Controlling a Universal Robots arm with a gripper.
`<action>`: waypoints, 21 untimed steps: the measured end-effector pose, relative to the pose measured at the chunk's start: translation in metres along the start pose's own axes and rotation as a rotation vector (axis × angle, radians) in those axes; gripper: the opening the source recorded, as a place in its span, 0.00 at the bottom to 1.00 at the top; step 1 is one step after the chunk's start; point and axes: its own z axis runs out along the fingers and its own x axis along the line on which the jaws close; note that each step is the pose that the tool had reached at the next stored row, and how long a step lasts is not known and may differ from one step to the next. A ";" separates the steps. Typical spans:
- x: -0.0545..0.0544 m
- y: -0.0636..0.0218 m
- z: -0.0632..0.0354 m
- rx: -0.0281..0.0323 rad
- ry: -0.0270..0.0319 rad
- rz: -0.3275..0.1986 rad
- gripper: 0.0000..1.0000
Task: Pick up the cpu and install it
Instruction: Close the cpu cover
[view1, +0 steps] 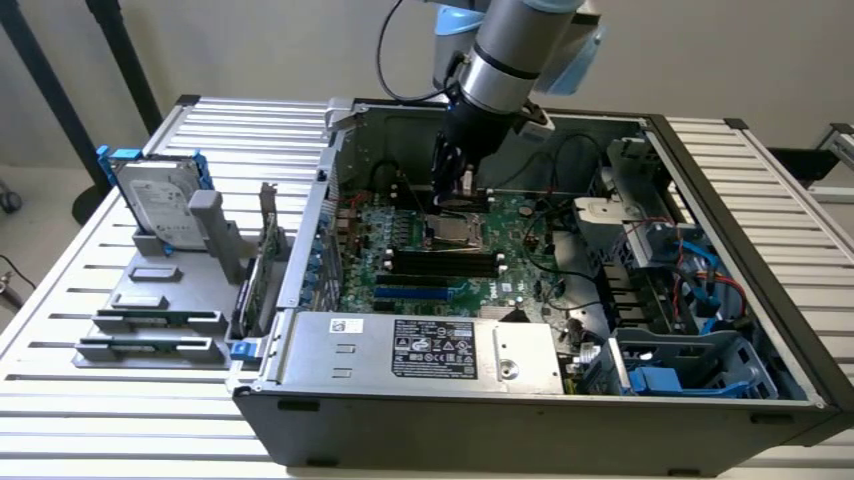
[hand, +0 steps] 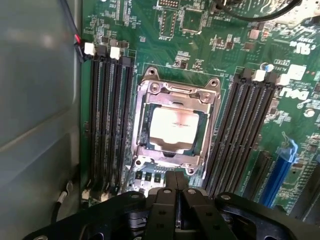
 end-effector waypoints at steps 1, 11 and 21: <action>0.000 -0.0006 0.0009 -0.0008 0.0058 0.000 0.11; -0.002 0.0022 0.0182 -0.0023 0.0134 0.009 0.11; -0.004 0.0036 0.0261 -0.0030 0.0172 0.016 0.11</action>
